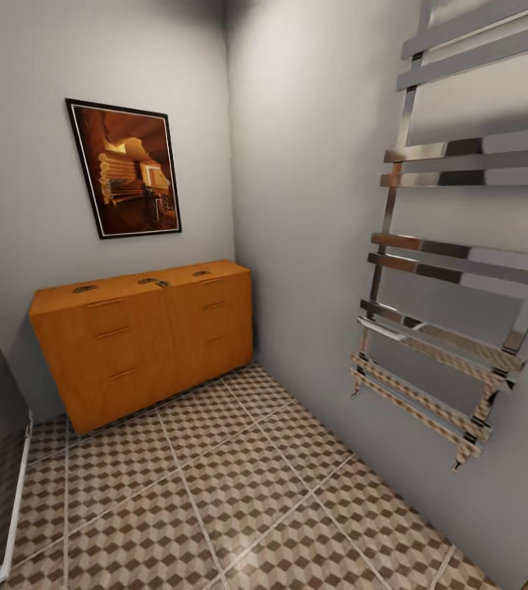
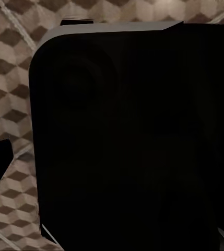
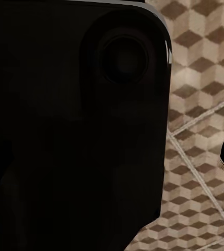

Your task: Take the four mousetraps from the cabinet in the bathroom and place them on the bathroom floor. Make sure all four end up on the same floor surface, and ensure that at least two of them are either under or directly next to the same bathroom sink.

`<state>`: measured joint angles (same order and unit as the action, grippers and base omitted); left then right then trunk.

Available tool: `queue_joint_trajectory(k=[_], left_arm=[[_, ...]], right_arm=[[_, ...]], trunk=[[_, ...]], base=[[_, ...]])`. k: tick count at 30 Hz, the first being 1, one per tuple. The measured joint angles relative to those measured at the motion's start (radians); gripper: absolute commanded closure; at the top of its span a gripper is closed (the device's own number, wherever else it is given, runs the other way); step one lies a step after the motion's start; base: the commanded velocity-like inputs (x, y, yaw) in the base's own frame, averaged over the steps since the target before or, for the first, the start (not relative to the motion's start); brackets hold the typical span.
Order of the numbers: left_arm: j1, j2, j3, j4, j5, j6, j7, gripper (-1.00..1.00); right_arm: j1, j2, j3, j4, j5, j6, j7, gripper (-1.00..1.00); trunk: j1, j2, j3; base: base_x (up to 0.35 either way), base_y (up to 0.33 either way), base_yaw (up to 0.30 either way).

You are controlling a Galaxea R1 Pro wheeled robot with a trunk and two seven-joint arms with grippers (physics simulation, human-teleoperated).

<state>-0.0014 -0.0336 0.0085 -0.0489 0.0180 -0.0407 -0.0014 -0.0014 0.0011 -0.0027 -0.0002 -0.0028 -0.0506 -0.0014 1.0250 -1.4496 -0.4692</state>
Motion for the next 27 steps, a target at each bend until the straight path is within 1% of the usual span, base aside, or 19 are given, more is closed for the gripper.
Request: queue_joint_trajectory(k=[27], left_arm=[[0.0, 0.001, 0.0, 0.0, 0.0, 0.0, 0.003, -1.0]], right_arm=[[0.0, 0.0, 0.001, 0.0, 0.0, 0.001, 0.0, -1.0]], trunk=[[0.0, 0.0, 0.0]], base=[[0.0, 0.0, 0.296]])
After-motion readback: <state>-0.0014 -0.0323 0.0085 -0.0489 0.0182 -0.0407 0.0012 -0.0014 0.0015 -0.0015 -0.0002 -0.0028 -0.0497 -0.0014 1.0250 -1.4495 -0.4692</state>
